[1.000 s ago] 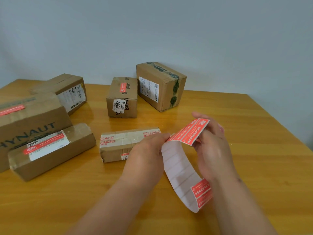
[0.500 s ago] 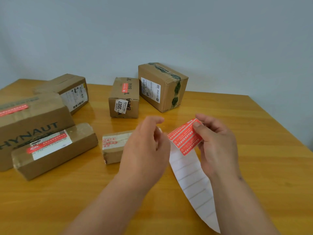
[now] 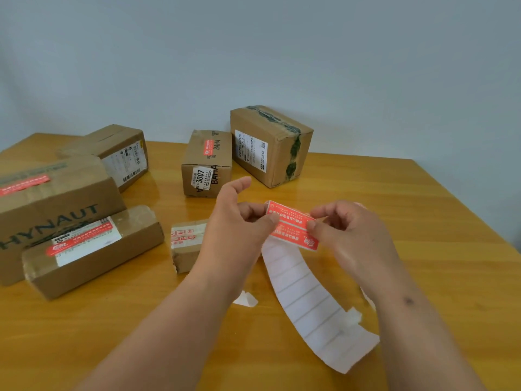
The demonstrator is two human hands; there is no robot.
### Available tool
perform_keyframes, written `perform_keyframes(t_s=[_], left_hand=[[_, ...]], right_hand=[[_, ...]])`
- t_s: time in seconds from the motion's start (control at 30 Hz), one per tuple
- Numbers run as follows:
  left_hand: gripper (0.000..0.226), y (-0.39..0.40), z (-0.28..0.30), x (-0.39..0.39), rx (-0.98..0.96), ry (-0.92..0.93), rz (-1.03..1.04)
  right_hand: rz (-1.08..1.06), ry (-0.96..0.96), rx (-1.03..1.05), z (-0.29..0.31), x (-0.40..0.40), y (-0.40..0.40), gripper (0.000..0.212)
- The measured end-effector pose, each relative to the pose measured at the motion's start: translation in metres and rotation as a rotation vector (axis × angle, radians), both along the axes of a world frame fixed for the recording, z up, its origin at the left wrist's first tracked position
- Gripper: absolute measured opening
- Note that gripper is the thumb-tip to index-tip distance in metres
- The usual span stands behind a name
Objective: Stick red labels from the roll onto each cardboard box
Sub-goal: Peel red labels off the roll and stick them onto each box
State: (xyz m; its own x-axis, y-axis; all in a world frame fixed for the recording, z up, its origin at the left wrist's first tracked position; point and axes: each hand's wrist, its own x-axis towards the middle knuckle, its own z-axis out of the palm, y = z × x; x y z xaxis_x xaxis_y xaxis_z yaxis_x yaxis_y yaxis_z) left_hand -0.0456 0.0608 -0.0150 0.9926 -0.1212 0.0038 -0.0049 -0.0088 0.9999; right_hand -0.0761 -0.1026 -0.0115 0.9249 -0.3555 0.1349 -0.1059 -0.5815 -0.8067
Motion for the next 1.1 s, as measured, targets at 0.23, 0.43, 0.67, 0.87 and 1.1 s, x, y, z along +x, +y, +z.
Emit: perform_keyframes(t_s=[0.23, 0.43, 0.67, 0.87, 1.1], left_hand=[[0.055, -0.002, 0.015, 0.002, 0.452, -0.262, -0.320], [0.040, 0.004, 0.014, 0.008, 0.313, -0.186, -0.206], [0.041, 0.001, 0.003, 0.008, 0.159, -0.035, -0.188], [0.043, -0.003, 0.007, 0.007, 0.264, -0.166, -0.204], [0.039, -0.005, 0.006, 0.011, 0.404, -0.285, -0.197]], right_hand=[[0.399, 0.026, -0.115, 0.024, 0.000, 0.005, 0.056], [0.415, 0.070, -0.005, 0.021, 0.004, -0.001, 0.041], [0.309, 0.097, -0.169, 0.016, 0.010, -0.003, 0.010], [0.347, 0.151, -0.421, 0.026, 0.014, -0.002, 0.017], [0.346, 0.203, -0.491, 0.036, 0.010, 0.003, 0.017]])
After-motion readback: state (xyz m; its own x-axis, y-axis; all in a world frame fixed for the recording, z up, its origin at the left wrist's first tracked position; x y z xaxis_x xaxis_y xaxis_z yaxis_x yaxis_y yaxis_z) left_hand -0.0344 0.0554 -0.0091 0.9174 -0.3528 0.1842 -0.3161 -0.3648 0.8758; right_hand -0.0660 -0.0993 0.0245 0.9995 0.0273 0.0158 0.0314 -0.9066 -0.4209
